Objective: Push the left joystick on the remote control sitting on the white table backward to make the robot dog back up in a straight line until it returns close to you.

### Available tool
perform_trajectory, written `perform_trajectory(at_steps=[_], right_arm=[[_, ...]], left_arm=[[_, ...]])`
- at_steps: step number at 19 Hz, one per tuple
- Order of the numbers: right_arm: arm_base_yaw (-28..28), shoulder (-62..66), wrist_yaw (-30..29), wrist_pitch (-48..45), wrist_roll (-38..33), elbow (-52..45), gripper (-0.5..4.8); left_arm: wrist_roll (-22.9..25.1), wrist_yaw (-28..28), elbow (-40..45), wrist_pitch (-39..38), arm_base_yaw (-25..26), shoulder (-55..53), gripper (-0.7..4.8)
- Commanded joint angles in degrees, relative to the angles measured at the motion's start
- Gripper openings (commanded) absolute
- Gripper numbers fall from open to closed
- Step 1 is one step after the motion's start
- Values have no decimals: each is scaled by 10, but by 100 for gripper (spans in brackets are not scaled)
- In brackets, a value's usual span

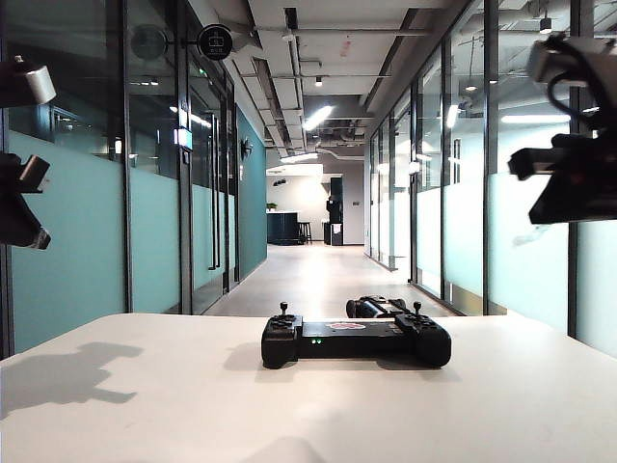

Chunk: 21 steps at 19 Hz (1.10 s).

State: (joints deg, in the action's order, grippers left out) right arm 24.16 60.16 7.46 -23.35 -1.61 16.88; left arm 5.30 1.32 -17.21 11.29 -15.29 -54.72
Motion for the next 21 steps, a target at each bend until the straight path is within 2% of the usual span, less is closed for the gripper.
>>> perform_trajectory(at_steps=[1,11,15,21], right_arm=[[1,-52,-1,2,2,-18,-6],[-6,-229,1,79,2,-73,-6],[-41,-297,-3,119,2,-95,-6],[-126,-397,-47,133,2,-131,-6]], left_arm=[[-2,2,-2,3,0,1,-5],[-2,2,-2,3,0,1,-5],[-2,2,-2,4,0,2,-5],[-2,2,-2,3,0,1,-5]])
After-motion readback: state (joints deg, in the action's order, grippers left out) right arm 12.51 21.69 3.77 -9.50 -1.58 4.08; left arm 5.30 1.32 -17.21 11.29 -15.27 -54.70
